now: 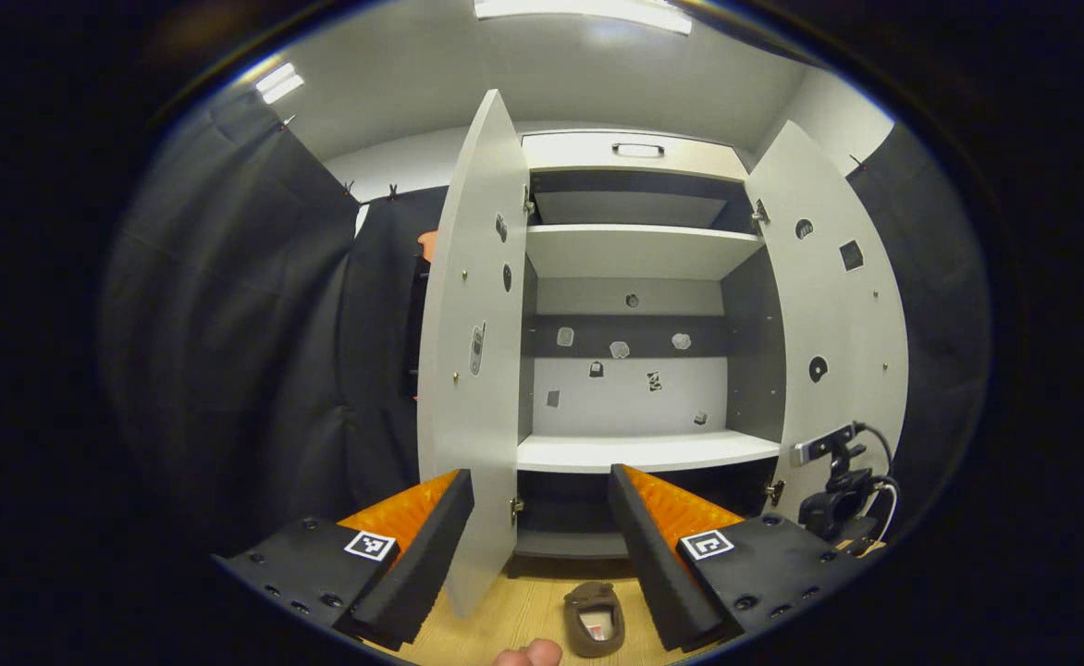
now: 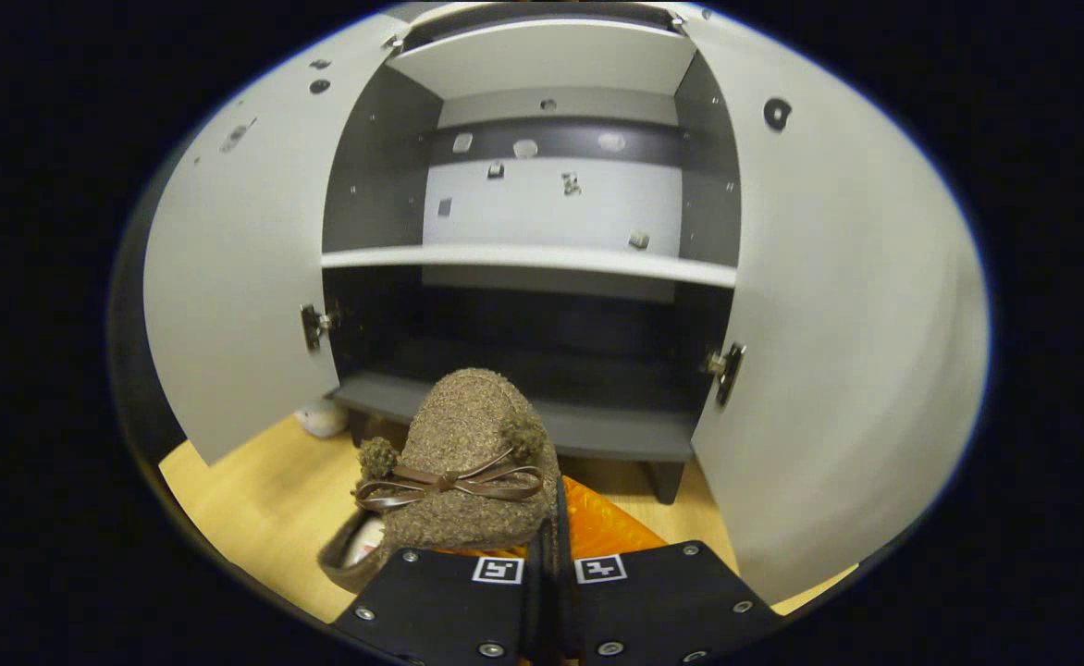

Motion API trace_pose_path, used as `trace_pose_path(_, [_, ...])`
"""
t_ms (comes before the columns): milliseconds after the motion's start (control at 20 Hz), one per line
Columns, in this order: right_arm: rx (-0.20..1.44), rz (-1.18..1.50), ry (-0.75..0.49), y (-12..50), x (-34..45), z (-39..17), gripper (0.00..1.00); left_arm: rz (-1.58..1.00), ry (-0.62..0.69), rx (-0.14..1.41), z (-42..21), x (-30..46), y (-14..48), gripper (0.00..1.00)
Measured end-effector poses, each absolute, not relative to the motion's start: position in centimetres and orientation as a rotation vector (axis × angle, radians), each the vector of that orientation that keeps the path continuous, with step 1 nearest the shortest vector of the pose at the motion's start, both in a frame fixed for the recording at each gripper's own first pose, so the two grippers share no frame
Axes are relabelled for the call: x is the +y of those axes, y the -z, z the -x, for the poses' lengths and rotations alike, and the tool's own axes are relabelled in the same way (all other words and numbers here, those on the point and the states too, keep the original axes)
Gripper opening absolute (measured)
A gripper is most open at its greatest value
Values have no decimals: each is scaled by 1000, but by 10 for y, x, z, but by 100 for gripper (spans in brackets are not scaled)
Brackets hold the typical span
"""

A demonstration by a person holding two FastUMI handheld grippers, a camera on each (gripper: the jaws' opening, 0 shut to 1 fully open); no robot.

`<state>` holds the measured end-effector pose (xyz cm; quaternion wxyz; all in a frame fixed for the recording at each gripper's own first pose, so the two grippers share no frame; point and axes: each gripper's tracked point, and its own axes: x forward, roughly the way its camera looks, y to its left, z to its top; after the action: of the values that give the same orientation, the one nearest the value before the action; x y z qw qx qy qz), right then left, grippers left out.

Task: Grab one shoe with the right hand and put it into the shoe cabinet, grab the other shoe with the left hand and put it into the shoe cabinet; then close the right door with the right hand and the left door with the left hand.

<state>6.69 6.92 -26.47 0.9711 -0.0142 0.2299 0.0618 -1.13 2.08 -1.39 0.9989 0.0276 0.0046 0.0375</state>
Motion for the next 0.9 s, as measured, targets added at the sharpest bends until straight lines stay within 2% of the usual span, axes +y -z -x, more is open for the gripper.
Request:
trace_pose_path(100, [365,45,-113,213,67,-71,6,-43,-61,5,9,17,14,99])
trace_pose_path(150, [327,57,-110,189,67,-77,6,-36,-55,7,9,16,15,96])
trace_pose_path(250, [278,45,-115,150,67,-100,6,-25,-43,6,8,14,16,96])
trace_pose_path(500, [230,-5,-44,89,49,-211,6,-31,-40,-9,11,18,12,96])
trace_pose_path(600, [249,9,1,88,40,-265,6,-27,-41,1,10,19,15,93])
trace_pose_path(650, [281,17,15,97,35,-289,5,-20,-40,10,10,20,18,99])
trace_pose_path(700, [326,12,25,110,31,-313,6,-14,-38,22,9,20,21,96])
trace_pose_path(750, [373,-4,33,125,29,-332,6,-10,-40,30,8,22,24,93])
trace_pose_path(800, [420,-22,51,139,25,-346,6,-11,-45,32,8,24,24,96])
trace_pose_path(900, [473,-19,77,161,20,-377,6,-19,-65,36,6,31,26,96])
